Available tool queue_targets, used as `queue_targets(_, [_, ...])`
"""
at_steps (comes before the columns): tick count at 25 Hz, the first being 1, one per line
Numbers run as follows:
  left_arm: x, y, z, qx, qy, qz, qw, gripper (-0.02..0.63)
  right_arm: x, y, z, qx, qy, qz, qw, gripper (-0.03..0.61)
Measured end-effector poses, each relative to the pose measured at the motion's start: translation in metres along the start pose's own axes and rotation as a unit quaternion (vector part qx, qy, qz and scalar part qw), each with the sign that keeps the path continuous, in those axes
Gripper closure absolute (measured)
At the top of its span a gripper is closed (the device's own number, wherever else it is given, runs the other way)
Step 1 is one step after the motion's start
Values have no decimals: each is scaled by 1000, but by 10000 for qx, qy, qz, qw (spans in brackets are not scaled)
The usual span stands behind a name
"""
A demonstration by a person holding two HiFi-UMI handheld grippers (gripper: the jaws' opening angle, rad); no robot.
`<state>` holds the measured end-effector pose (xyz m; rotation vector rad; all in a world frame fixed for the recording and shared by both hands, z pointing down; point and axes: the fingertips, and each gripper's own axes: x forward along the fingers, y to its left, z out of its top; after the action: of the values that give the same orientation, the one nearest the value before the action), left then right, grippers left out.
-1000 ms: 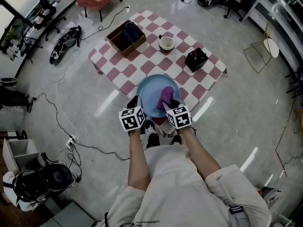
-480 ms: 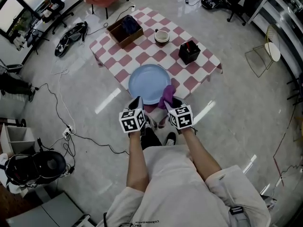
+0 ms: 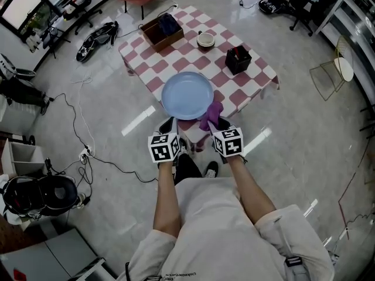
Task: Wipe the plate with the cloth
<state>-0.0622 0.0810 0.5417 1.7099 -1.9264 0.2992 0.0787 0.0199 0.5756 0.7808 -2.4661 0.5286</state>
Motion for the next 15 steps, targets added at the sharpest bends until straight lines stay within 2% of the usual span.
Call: queue_targets(15, [-5,2,6,154,-184,251,9994,603,-8,0,13,7,-227,-31,9997,456])
